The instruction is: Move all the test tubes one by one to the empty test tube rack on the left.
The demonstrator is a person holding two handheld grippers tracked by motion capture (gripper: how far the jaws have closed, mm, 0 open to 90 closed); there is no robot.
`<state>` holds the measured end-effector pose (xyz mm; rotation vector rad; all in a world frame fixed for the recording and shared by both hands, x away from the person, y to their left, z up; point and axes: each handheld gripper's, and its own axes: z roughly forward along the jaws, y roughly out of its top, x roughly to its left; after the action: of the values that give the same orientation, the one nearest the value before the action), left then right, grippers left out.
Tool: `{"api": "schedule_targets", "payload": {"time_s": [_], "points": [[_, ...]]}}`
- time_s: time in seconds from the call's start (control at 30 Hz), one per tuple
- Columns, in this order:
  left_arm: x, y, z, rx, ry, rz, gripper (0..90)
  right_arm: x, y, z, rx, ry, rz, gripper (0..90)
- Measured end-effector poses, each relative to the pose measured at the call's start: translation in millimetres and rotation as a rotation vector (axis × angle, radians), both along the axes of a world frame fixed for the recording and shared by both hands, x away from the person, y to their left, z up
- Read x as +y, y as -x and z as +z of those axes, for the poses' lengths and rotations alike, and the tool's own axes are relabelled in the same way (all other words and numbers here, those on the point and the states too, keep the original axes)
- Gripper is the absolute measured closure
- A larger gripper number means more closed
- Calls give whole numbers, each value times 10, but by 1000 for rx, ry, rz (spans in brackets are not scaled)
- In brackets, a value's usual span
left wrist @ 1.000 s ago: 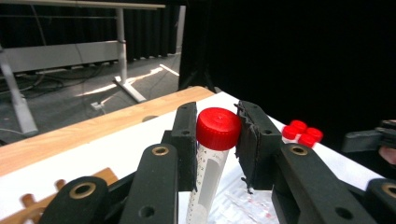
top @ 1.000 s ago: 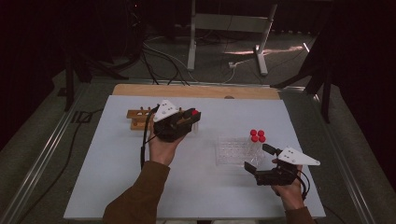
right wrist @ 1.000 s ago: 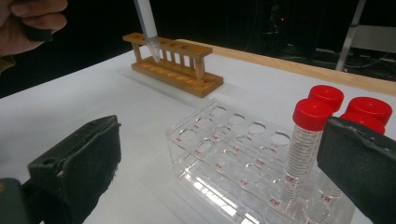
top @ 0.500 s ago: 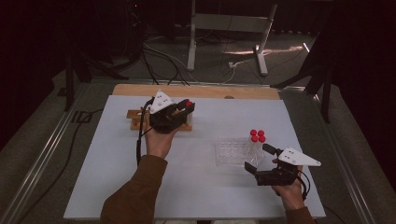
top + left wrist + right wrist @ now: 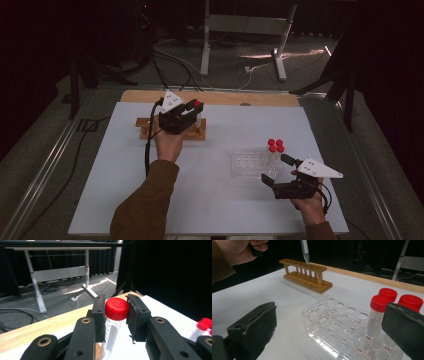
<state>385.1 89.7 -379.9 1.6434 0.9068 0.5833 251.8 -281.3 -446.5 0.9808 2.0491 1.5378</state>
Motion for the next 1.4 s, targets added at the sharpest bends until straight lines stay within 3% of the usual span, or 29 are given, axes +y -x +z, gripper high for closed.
{"api": "schedule_targets", "payload": {"time_s": [0.33, 0.53, 0.93, 1.4], "points": [[31, -171, -96, 18, 5, 92, 710, 17, 2, -3, 0, -1, 7, 0], [19, -251, -168, 36, 3, 122, 709, 17, 3, -3, -3, -1, 9, 0], [-30, -315, -284, 65, -50, 135, 709, 12, 5, -4, -3, -3, 12, 0], [-15, -333, -509, 119, -41, 152, 708, 13, 9, -2, -4, -2, 12, 0]]}}
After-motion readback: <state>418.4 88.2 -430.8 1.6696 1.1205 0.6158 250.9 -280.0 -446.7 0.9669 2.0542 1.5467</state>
